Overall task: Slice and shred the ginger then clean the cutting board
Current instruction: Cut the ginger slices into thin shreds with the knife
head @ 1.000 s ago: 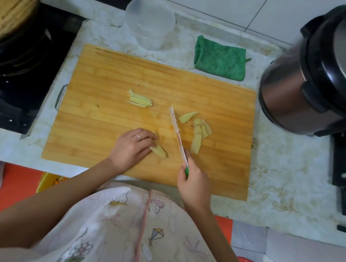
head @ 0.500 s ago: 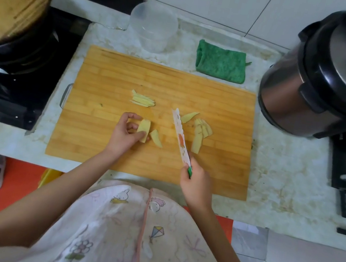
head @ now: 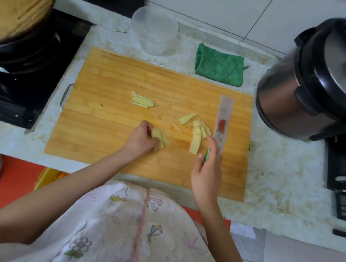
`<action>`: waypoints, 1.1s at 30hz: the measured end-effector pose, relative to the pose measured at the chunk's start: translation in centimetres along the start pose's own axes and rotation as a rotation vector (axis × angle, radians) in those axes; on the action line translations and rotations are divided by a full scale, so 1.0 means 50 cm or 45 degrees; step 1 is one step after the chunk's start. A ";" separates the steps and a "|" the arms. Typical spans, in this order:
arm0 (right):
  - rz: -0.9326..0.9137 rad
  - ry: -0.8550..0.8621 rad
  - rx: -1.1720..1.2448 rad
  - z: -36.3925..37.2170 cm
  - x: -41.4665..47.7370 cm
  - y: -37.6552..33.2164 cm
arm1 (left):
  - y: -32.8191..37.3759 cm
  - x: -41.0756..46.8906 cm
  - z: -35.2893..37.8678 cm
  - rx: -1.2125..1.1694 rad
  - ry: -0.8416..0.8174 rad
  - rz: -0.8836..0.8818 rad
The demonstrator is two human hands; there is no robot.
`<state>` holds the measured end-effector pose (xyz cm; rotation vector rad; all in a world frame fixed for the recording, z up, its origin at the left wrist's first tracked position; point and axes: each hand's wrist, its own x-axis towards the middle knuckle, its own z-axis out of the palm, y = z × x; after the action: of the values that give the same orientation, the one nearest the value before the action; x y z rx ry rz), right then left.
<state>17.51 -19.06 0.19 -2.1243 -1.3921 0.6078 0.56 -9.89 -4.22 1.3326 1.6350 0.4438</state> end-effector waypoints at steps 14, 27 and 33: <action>0.252 0.027 -0.334 0.072 0.075 0.028 | 0.006 -0.005 0.018 -0.091 -0.011 0.177; -0.064 -0.102 0.142 0.086 0.017 -0.046 | -0.010 -0.038 -0.016 -0.280 0.003 0.350; -0.181 -0.168 0.092 0.089 0.001 -0.062 | -0.010 -0.027 -0.014 -0.500 0.032 0.177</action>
<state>12.63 -17.17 -1.21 -1.9402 -1.5529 0.7405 -0.38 -11.10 -3.67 1.1468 1.3894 0.8221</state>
